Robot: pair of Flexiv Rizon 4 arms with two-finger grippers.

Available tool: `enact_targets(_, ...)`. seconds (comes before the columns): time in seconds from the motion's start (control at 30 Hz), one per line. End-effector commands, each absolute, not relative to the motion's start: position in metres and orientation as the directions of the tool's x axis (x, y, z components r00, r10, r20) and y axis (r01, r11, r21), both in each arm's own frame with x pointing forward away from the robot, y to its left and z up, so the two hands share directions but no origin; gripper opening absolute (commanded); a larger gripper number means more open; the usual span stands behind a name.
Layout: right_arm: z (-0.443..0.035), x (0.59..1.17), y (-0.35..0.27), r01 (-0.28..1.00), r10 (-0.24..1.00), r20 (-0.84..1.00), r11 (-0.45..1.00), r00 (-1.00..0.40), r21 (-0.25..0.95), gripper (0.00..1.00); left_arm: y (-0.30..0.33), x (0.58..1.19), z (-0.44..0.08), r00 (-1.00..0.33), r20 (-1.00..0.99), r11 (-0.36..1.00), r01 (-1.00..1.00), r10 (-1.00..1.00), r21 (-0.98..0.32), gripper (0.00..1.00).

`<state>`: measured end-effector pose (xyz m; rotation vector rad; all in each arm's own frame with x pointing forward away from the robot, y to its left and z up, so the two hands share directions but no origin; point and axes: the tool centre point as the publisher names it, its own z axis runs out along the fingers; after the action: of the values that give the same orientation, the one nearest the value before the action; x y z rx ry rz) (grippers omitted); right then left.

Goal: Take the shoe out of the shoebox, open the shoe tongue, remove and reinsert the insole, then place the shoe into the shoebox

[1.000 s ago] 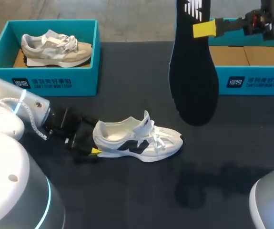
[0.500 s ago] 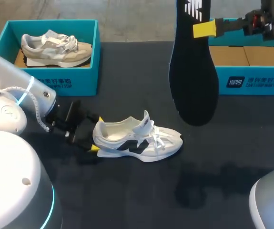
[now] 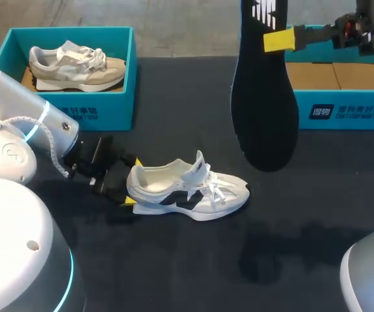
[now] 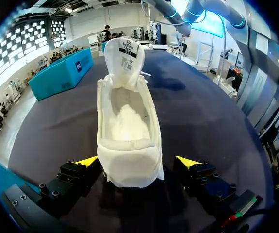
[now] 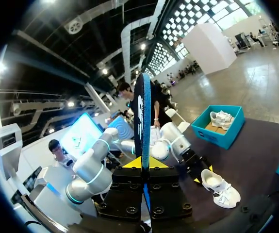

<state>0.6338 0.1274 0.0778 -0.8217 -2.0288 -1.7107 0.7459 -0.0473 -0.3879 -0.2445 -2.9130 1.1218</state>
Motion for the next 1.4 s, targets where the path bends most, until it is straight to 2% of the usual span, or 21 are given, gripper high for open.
enact_targets(0.03, 0.079, 0.637, 0.131, 0.639, 0.200, 0.614, 0.102, -0.764, 0.762, 0.00, -0.045, 0.744, -0.380, -0.989, -0.051, 0.787, 0.144, 0.142, -0.600, 1.00)
enact_targets(0.8, 0.079, 0.637, 0.131, 0.639, 0.200, 0.614, 0.102, -0.764, 0.762, 0.00, -0.052, 0.749, -0.353, -0.988, -0.009, 0.942, 0.151, 0.155, -0.301, 1.00)
enact_targets(1.4, 0.079, 0.637, 0.131, 0.639, 0.200, 0.614, 0.102, -0.764, 0.762, 0.00, -0.047, 0.745, -0.336, -0.986, 0.000, 0.966, 0.165, 0.168, -0.200, 1.00)
